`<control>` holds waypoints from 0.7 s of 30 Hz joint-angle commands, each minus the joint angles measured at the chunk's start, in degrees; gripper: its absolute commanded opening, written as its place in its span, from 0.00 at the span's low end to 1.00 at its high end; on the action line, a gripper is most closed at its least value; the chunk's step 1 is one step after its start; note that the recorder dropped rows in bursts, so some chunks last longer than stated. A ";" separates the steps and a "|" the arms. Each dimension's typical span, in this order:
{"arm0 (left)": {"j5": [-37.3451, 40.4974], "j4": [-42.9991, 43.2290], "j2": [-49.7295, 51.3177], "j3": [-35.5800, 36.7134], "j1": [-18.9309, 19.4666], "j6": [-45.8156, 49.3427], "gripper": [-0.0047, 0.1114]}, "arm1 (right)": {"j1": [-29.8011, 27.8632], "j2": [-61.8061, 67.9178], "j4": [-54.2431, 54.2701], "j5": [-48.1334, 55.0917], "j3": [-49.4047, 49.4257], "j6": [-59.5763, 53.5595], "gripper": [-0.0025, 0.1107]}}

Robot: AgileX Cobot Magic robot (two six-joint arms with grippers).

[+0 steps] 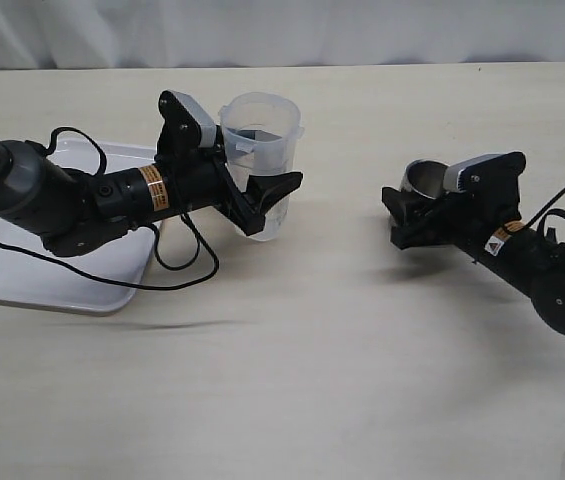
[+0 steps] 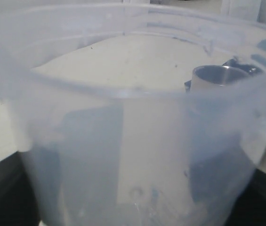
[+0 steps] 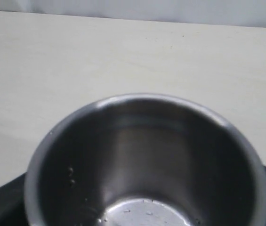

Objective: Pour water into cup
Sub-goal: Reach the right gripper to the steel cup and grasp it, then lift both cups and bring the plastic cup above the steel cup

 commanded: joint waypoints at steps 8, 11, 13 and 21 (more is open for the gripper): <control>1.01 0.08 -0.27 -0.11 -0.11 0.15 0.04 | -0.18 -3.42 -8.55 2.07 -0.31 -2.20 0.06; 1.40 0.08 -0.60 -0.11 -0.11 0.30 0.04 | -0.18 -6.12 -13.82 5.74 -1.40 0.57 0.06; 2.23 0.08 -1.19 -0.11 -0.11 0.30 0.04 | -0.18 -7.03 -18.95 6.91 -2.75 4.37 0.06; 6.16 0.93 -5.11 -1.78 -0.11 0.30 0.04 | -0.18 -6.79 -41.27 7.15 -11.06 19.99 0.06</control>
